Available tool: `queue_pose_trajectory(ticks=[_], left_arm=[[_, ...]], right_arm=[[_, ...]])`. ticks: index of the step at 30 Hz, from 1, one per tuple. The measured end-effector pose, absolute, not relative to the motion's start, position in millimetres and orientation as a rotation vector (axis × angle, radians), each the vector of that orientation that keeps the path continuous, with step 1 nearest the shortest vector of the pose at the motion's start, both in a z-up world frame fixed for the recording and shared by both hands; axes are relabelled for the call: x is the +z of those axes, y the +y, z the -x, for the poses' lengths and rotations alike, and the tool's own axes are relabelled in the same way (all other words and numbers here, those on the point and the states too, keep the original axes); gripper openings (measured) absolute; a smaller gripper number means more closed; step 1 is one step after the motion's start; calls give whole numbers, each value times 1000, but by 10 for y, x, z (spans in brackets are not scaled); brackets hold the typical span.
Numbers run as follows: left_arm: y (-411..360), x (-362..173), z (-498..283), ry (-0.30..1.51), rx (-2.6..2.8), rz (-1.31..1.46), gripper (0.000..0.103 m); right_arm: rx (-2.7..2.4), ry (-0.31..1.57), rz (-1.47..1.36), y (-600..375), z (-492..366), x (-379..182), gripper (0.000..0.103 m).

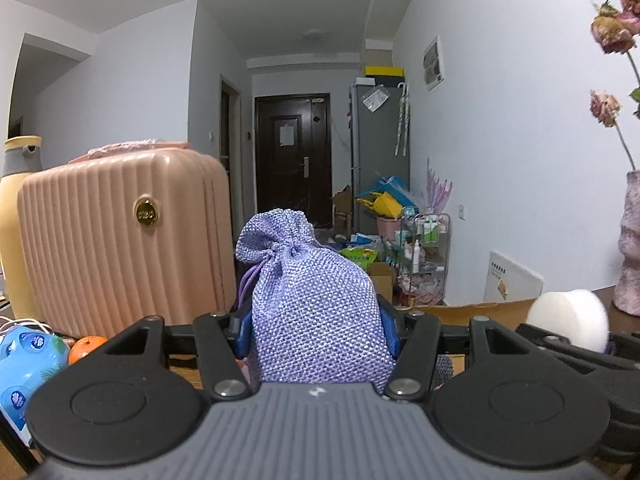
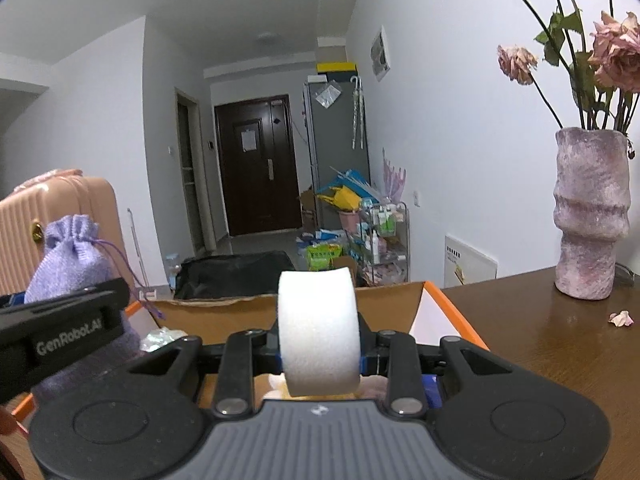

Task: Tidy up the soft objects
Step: 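Open both grippers to drop the sachet and foam roll into the box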

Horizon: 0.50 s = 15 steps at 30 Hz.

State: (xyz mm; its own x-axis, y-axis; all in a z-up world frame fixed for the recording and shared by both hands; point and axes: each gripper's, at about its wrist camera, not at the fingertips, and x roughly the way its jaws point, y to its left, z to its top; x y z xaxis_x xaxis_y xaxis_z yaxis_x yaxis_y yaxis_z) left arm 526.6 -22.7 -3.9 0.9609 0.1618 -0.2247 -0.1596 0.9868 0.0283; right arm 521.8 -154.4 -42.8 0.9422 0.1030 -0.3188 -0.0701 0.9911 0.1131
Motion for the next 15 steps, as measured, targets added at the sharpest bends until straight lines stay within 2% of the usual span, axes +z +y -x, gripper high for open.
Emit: queue_pose_trajectory(ticks=[7, 9, 12, 15], left_arm=[[-232, -108, -5284, 239, 158, -29, 60], [-228, -112, -5270, 236, 169, -26, 64], [-217, -102, -5246, 222, 195, -26, 80], [-195, -88, -5223, 209, 226, -18, 97]], right_arm=[[72, 374, -93, -1564, -5289, -480, 30], [71, 382, -92, -1576, -5302, -492, 30], [61, 388, -85, -1584, -5312, -504, 32], [56, 392, -84, -1593, -5317, -508, 56]])
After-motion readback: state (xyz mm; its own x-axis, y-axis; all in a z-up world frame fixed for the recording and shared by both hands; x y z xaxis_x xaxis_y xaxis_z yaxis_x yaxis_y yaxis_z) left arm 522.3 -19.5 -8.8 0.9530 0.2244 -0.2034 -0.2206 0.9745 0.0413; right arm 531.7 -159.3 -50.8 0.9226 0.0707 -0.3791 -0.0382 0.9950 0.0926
